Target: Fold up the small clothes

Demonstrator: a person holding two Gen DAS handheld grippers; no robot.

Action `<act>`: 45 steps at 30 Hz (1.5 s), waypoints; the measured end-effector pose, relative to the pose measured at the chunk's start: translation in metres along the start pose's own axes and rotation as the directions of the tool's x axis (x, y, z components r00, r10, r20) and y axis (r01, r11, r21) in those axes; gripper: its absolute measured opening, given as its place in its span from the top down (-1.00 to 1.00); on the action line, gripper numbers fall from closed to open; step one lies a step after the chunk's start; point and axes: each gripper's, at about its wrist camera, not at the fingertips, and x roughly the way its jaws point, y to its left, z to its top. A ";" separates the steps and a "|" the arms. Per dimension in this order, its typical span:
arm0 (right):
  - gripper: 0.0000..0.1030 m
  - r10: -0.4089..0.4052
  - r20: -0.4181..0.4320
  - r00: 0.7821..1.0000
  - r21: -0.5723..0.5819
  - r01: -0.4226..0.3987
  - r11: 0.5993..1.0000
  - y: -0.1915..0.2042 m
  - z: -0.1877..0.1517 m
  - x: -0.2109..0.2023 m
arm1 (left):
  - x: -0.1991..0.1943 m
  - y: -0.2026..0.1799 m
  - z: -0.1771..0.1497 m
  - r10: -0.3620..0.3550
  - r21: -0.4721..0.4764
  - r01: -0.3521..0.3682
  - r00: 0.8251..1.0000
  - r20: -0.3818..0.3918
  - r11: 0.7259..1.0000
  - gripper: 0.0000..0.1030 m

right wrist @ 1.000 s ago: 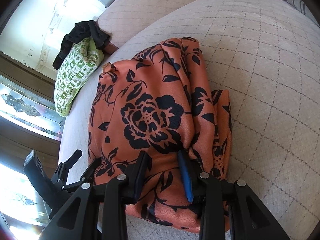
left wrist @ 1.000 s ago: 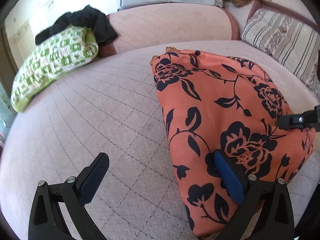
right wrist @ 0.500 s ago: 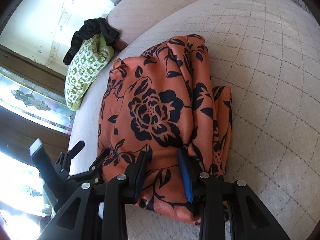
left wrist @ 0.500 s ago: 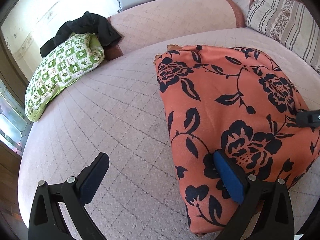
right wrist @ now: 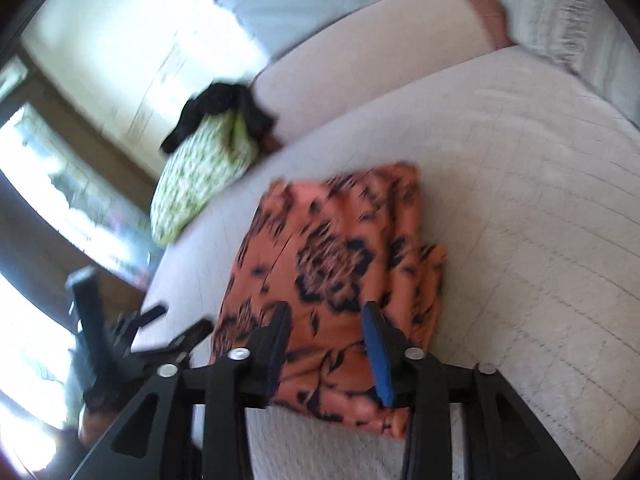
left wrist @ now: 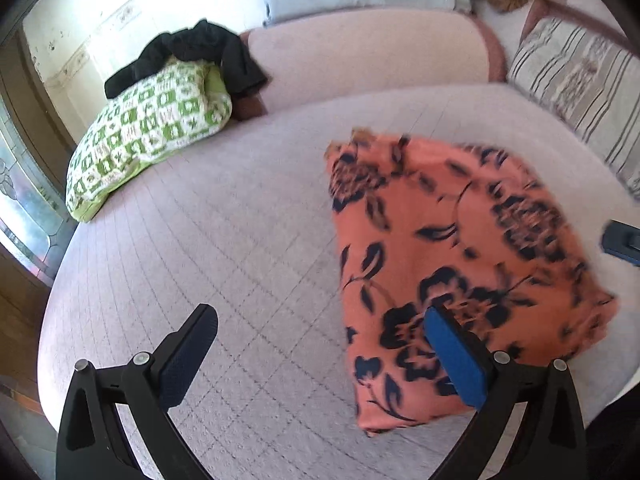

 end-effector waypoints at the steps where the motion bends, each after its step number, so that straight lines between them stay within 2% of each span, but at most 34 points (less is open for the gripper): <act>1: -0.01 -0.008 0.013 1.000 0.032 0.007 0.999 -0.004 0.001 -0.001 | -0.003 -0.001 0.000 -0.013 0.001 0.013 1.000 0.002 1.000 -0.99; 4: -0.01 0.032 -0.046 0.998 0.074 -0.029 0.997 -0.007 -0.002 0.010 | 0.010 -0.015 -0.008 -0.033 0.054 0.035 0.998 -0.054 0.998 -0.99; 6: -0.02 0.003 -0.144 0.990 0.052 0.004 0.999 -0.004 -0.009 0.030 | 0.032 -0.025 -0.022 -0.021 0.102 0.032 0.993 -0.113 0.994 -1.00; 8: 0.01 -0.035 -0.190 0.981 0.029 0.042 0.999 -0.004 -0.014 0.043 | 0.038 -0.017 -0.031 -0.084 0.026 0.087 0.991 -0.105 0.996 -1.00; 11: 0.02 0.007 -0.165 0.986 0.076 0.006 0.997 -0.010 -0.009 0.036 | 0.037 -0.005 -0.024 -0.137 -0.039 0.132 0.977 -0.161 0.990 -1.00; 12: 0.02 0.019 -0.142 0.990 0.111 -0.004 0.994 -0.015 -0.008 0.030 | 0.034 -0.004 -0.022 -0.128 -0.031 0.125 0.979 -0.156 0.992 -1.00; 15: 0.00 0.012 -0.036 0.999 0.136 -0.007 0.991 -0.025 0.002 0.008 | 0.013 0.001 -0.010 -0.056 0.007 0.056 0.996 -0.070 0.998 -1.00; 18: 0.00 0.036 0.066 0.997 0.168 -0.046 0.985 -0.028 0.011 -0.007 | 0.003 0.010 0.004 -0.073 -0.042 0.072 0.997 -0.035 0.997 -1.00; 20: 0.00 0.053 0.112 0.992 0.184 -0.073 0.980 -0.027 0.016 -0.012 | 0.009 0.019 0.013 -0.117 -0.112 0.110 0.991 -0.058 0.988 -1.00; 22: 0.00 0.059 0.109 0.992 0.185 -0.079 0.980 -0.023 0.021 -0.005 | 0.022 0.023 0.019 -0.149 -0.182 0.129 0.984 -0.100 0.975 -1.00; 25: 0.00 0.067 0.067 0.995 0.191 -0.079 0.978 -0.015 0.023 0.014 | 0.048 0.016 0.020 -0.125 -0.203 0.091 0.979 -0.161 0.975 -1.00; 28: 0.00 0.058 -0.058 0.997 0.223 -0.043 0.974 -0.014 0.021 0.050 | 0.077 0.001 0.009 -0.143 -0.188 0.096 0.956 -0.257 0.977 -1.00; 29: 0.03 0.048 -0.126 0.991 0.243 -0.016 0.970 -0.021 0.017 0.063 | 0.080 0.000 0.005 -0.149 -0.200 0.100 0.958 -0.246 0.975 -1.00; 30: 0.10 0.046 -0.154 0.987 0.254 -0.006 0.967 -0.024 0.014 0.071 | 0.080 0.002 0.003 -0.164 -0.222 0.114 0.961 -0.224 0.968 -1.00; 33: 0.11 0.078 -0.145 0.986 0.267 -0.037 0.963 -0.029 0.017 0.068 | 0.077 0.010 0.002 -0.206 -0.259 0.144 0.951 -0.232 0.955 -1.00; 34: 0.12 0.094 -0.134 0.986 0.285 -0.052 0.957 -0.032 0.016 0.066 | 0.073 0.013 0.004 -0.198 -0.254 0.138 0.953 -0.228 0.957 -1.00; 36: 0.11 0.109 -0.098 0.989 0.295 -0.076 0.953 -0.036 0.018 0.058 | 0.057 0.016 0.007 -0.139 -0.220 0.097 0.973 -0.182 0.971 -1.00; 38: 0.09 0.055 -0.040 0.998 0.255 -0.043 0.966 -0.036 0.023 0.043 | 0.045 0.018 0.007 -0.116 -0.197 0.087 0.983 -0.145 0.977 -1.00; 40: -0.01 0.040 0.009 0.999 0.257 -0.041 0.966 -0.040 0.025 0.028 | 0.032 0.019 0.007 -0.116 -0.183 0.094 0.987 -0.112 0.978 -1.00; 42: -0.21 0.061 0.045 0.997 0.288 -0.072 0.955 -0.050 0.026 0.016 | 0.020 0.015 0.005 -0.119 -0.157 0.106 0.990 -0.080 0.982 -1.00; 45: -0.25 0.049 0.077 0.996 0.286 -0.069 0.956 -0.055 0.026 0.004 | 0.004 0.013 0.004 -0.111 -0.107 0.106 0.993 -0.040 0.989 -1.00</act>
